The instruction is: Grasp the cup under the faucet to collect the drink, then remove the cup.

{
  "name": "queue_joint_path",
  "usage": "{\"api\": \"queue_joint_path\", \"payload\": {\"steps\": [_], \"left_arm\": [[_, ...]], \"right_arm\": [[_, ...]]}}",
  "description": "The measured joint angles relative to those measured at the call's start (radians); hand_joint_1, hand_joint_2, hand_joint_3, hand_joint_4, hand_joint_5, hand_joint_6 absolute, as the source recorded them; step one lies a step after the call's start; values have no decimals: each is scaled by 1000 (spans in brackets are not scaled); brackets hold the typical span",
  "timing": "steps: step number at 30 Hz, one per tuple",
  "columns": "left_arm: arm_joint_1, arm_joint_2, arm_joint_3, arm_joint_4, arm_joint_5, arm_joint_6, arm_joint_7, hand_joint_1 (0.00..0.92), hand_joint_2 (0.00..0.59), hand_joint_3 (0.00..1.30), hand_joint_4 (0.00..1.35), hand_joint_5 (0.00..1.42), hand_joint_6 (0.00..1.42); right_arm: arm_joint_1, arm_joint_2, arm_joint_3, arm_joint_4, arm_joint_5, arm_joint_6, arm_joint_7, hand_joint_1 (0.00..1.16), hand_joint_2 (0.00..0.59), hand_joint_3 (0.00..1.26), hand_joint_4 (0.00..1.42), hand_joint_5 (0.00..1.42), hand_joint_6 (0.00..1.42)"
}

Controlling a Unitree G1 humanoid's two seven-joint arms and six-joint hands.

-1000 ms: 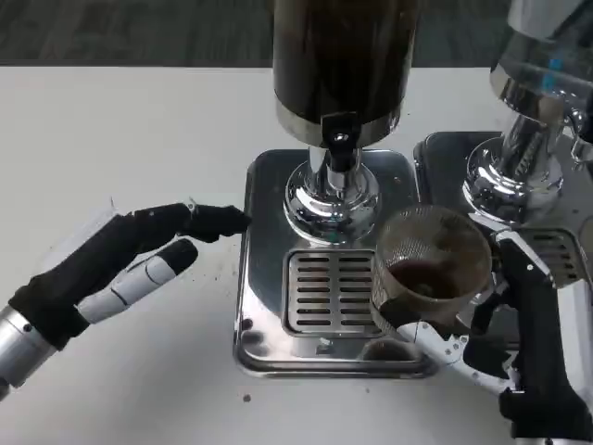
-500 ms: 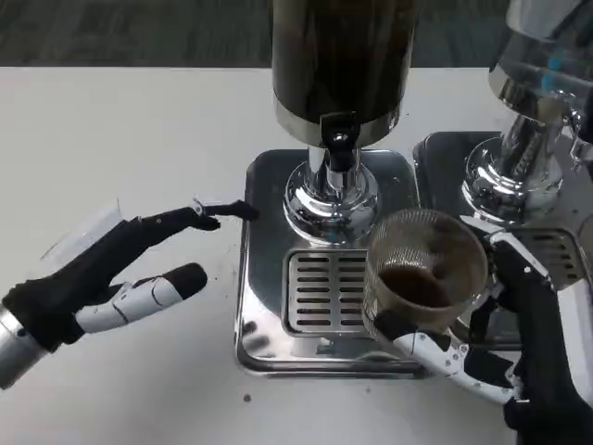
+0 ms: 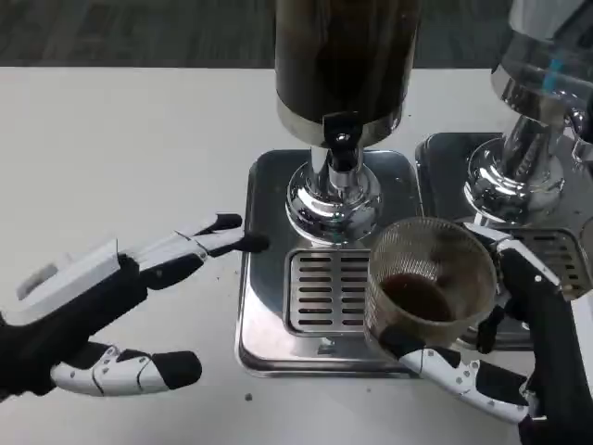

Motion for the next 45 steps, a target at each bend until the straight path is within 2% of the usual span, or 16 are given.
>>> {"api": "queue_joint_path", "payload": {"steps": [8, 17, 45], "left_arm": [[71, 56, -21, -98, -74, 1, 0, 0, 134, 143, 26, 33, 125], [126, 90, -29, -169, -126, 5, -2, 0, 133, 149, 34, 33, 125], [149, 93, -33, -174, -137, 17, -5, 0, 137, 174, 48, 41, 131]], "right_arm": [[58, 2, -2, -56, 5, 0, 29, 719, 222, 646, 726, 852, 1216], [92, 5, -2, -76, 15, -1, 49, 719, 222, 652, 733, 852, 1215], [94, 8, -9, -80, 25, -2, 53, 718, 222, 662, 743, 862, 1215]]}}
